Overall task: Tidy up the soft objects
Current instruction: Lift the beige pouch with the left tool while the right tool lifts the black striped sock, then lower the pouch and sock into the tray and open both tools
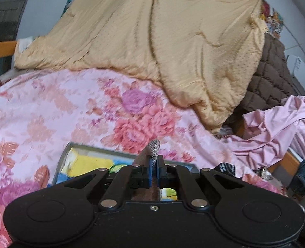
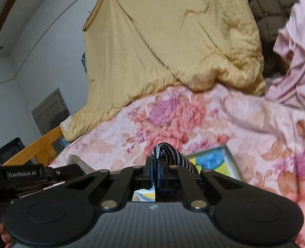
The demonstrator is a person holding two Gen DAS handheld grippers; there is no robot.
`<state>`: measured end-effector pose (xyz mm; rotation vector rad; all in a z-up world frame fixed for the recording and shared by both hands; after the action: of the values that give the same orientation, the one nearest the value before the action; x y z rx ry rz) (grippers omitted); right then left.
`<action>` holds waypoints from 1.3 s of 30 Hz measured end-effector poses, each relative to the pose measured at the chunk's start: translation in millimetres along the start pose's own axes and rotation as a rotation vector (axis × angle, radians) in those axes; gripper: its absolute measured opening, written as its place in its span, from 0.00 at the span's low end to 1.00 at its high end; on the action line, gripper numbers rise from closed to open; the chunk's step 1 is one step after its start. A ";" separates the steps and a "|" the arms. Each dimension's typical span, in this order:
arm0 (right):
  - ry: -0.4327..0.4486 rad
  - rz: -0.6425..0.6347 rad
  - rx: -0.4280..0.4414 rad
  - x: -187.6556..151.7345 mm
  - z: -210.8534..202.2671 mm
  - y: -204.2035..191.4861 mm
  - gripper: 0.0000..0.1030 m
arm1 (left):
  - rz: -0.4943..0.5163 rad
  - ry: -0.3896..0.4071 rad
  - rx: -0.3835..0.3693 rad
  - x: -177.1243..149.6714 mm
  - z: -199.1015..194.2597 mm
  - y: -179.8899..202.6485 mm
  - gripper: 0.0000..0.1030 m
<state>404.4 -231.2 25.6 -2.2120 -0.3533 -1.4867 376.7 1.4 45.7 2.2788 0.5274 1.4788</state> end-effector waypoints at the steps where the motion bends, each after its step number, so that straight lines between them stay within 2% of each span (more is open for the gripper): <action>1: -0.014 0.006 0.004 -2.3 2.6 0.6 0.04 | -0.004 -0.003 0.008 -1.1 1.3 -4.2 0.04; 18: -0.156 -0.041 0.015 -35.4 29.4 -20.0 0.11 | -0.021 -0.040 0.183 -17.7 5.0 -53.8 0.10; 23: -0.172 -0.060 0.014 -39.5 30.9 -25.9 0.12 | -0.024 -0.046 0.229 -23.2 3.3 -67.6 0.09; 26: -0.169 -0.088 0.005 -39.5 28.9 -31.1 0.20 | -0.022 -0.061 0.263 -27.7 2.0 -74.6 0.09; 29: -0.169 -0.115 -0.004 -40.0 26.2 -36.0 0.35 | -0.015 -0.072 0.284 -32.6 0.2 -79.1 0.09; 31: -0.172 -0.148 -0.024 -40.8 24.0 -39.4 0.53 | -0.007 -0.078 0.300 -35.9 -1.6 -80.9 0.12; 36: -0.190 -0.192 -0.048 -41.4 16.1 -47.0 0.63 | 0.004 -0.092 0.365 -41.4 -6.9 -87.3 0.18; 38: -0.186 -0.199 -0.055 -40.0 10.8 -49.1 0.71 | 0.003 -0.092 0.371 -42.8 -13.2 -88.0 0.22; 39: -0.183 -0.207 -0.062 -39.2 7.4 -50.6 0.73 | 0.006 -0.087 0.369 -43.2 -16.6 -87.6 0.27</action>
<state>372.5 -182.3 -1.6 -2.4297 -0.6200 -1.4162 335.6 56.9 -25.3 2.6090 0.8254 1.3682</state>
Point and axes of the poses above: each gripper's, at about its wrist camera, not at the fingertips, and z roughly the way its jaws point, y to its right, x to its top, the point moved 3 cm from there along z, roughly the way its jaws point, and after that the axes turned 10 degrees about -z, right-handed, at the moved point
